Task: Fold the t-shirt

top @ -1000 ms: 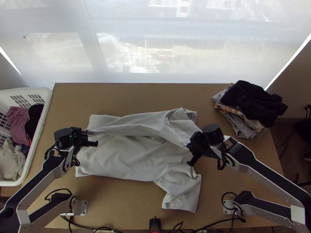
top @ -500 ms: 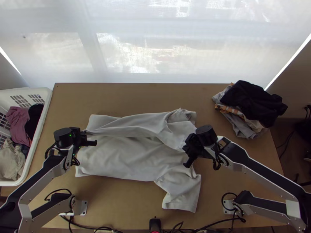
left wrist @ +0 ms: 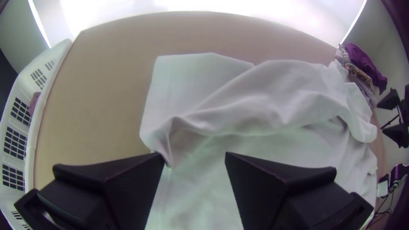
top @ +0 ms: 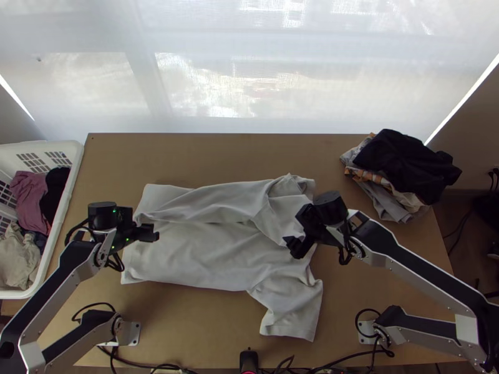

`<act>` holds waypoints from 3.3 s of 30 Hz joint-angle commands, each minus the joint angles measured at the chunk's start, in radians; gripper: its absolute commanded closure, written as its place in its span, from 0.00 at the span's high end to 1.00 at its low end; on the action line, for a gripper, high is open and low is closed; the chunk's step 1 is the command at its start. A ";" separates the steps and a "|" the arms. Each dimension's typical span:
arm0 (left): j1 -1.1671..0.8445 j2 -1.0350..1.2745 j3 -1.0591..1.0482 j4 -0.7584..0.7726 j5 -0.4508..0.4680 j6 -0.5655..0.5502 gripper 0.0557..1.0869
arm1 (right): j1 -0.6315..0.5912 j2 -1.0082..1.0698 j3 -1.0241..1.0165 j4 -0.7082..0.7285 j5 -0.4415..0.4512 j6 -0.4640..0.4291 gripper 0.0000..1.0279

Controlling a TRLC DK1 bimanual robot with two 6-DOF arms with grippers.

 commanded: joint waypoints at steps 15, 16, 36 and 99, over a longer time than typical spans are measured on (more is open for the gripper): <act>0.210 -0.038 0.157 -0.685 0.015 0.126 0.73 | -0.119 -0.090 0.072 -0.096 -0.009 0.032 0.95; 0.213 -0.008 0.168 -0.715 0.014 0.128 0.73 | -0.119 -0.092 0.072 -0.098 -0.010 0.032 0.95; 0.184 0.194 0.162 -0.718 -0.012 0.126 0.66 | -0.070 -0.142 0.088 -0.174 -0.012 0.021 0.95; 0.159 0.208 0.131 -0.627 -0.023 0.047 0.03 | 0.643 -0.306 -0.209 -0.484 -0.098 -0.156 0.95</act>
